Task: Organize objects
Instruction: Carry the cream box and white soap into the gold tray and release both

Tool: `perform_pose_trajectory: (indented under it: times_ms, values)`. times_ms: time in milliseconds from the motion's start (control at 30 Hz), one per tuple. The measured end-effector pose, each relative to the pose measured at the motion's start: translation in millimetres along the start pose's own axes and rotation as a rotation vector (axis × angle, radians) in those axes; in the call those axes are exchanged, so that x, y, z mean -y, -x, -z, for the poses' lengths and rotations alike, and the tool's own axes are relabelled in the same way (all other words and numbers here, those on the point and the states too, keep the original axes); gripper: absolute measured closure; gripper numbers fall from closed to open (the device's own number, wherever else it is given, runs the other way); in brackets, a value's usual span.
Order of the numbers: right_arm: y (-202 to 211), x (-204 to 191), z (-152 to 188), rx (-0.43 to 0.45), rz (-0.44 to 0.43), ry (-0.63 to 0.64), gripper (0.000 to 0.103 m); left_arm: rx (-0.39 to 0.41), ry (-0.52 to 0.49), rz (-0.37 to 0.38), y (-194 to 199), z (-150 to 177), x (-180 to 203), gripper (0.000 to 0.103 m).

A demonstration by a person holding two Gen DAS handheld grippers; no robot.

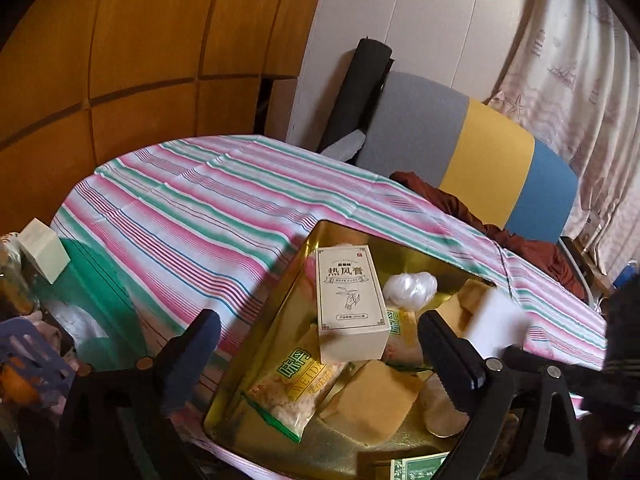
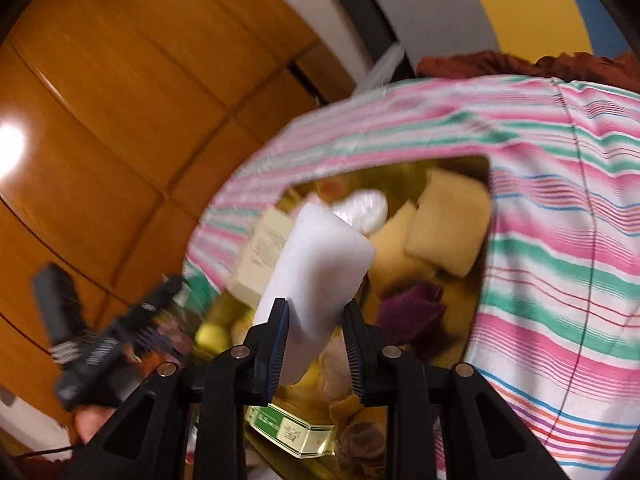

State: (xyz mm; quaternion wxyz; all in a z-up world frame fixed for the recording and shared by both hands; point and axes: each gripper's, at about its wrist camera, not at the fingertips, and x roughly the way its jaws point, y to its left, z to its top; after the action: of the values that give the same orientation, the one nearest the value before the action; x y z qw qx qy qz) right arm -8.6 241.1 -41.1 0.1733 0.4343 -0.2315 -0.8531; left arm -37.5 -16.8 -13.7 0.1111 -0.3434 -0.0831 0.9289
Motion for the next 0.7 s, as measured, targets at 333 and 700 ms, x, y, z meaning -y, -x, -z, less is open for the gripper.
perform_pose_trajectory:
  times_ms: [333,700]
  values:
    - [-27.3,-18.1,-13.9,-0.013,0.175,0.079,0.039,-0.055,0.003,-0.037,10.2,9.8,4.6,0.0]
    - [2.7,-43.9,-1.9,0.089,0.353,0.167,0.033,-0.069,0.022,-0.079,18.5,15.7,9.6,0.0]
